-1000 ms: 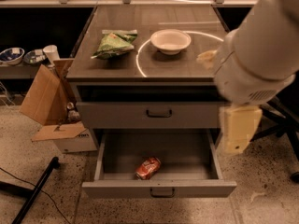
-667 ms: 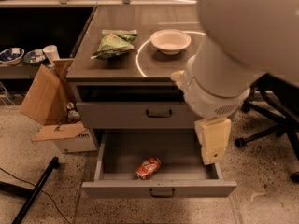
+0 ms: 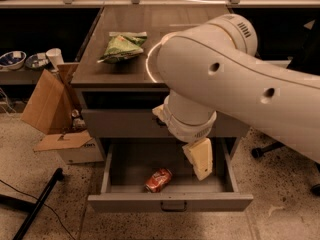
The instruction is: Pick coke can from middle drawer and place on counter
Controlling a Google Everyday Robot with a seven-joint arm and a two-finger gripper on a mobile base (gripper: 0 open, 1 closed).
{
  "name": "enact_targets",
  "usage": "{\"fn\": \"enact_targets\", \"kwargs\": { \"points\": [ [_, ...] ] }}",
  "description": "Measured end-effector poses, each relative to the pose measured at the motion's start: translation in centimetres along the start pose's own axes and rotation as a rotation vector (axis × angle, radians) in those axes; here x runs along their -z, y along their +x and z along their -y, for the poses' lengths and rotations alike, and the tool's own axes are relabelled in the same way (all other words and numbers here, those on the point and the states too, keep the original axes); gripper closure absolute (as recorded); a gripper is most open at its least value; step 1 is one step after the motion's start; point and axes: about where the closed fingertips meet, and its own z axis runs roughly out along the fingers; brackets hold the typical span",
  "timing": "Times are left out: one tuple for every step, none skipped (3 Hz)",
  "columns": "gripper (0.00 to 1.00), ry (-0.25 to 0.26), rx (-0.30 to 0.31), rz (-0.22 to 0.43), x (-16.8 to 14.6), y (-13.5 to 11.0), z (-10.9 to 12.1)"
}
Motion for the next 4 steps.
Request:
{"fn": "enact_targets", "kwargs": {
  "points": [
    [0.00, -0.006, 0.010, -0.003, -0.4, -0.3, -0.4],
    [0.00, -0.015, 0.090, -0.001, -2.9, -1.6, 1.1],
    [0.00, -0.006, 0.185, 0.004, -6.9, -3.6, 4.6],
    [0.00, 0.011, 0.279, 0.025, -12.3, -5.4, 8.4]
  ]
}}
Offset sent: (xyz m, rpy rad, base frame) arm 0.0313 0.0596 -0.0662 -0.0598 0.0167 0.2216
